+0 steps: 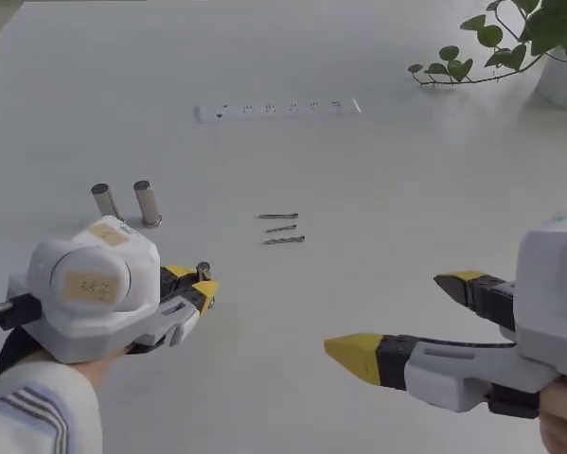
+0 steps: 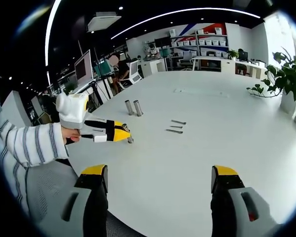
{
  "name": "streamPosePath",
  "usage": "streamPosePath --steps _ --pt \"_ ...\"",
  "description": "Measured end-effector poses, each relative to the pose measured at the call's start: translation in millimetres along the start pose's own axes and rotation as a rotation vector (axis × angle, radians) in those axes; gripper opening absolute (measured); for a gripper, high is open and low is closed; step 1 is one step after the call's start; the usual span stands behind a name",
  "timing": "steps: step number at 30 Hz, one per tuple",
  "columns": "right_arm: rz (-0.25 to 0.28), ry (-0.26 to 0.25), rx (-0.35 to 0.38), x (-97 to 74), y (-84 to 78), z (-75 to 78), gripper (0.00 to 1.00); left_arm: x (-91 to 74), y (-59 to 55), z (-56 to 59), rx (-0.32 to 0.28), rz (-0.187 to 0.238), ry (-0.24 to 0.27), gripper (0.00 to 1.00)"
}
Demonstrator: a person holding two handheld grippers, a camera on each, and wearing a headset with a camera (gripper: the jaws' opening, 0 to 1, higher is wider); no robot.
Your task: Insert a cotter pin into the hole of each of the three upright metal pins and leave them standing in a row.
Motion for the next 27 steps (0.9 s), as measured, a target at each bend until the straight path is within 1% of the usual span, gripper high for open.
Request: streamPosePath --steps 5,8,12,14,18,24,27 --pt "-0.003 0.004 -0.001 0.1 -0.9 -0.1 0.85 0.8 -1.8 -3.8 -0.023 0.004 0.011 0.05" --pt "-0.004 0.003 0.0 0.5 -1.2 0.6 0.85 0.8 -2.5 -5.1 -0.021 0.002 0.018 0.05" --pt "-0.006 0.006 -0.003 1.2 -1.1 -0.2 0.85 0.9 -4.3 -5.3 -0.038 0.002 0.023 0.05" --pt "-0.006 0.008 -0.003 1.3 -1.1 -0.6 0.84 1.2 -5.6 -5.7 -0.037 -0.004 0.028 0.05" --pt "-0.009 0.011 -0.005 1.4 -2.1 -1.4 0.84 2.0 -7.6 -6.2 -0.044 -0.002 0.034 0.05" --pt "-0.012 0.012 -0.005 1.6 -3.3 -2.7 0.84 1.7 -11.2 -7.0 -0.057 -0.004 0.033 0.05" --pt "-0.013 0.015 -0.006 1.8 -3.8 -3.8 0.84 -0.4 -13.0 -8.4 -0.06 0.004 0.032 0.05"
Point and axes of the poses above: the centre of the closed fingertips' face, and the gripper's own axes: x roughly forward along the fingers, z roughly to its right, y roughly out of its top, the point moved 3 cm from there along -x, roughly backward along the fingers, and after that the axes turned 5 degrees about -y, right-handed, at the moved point
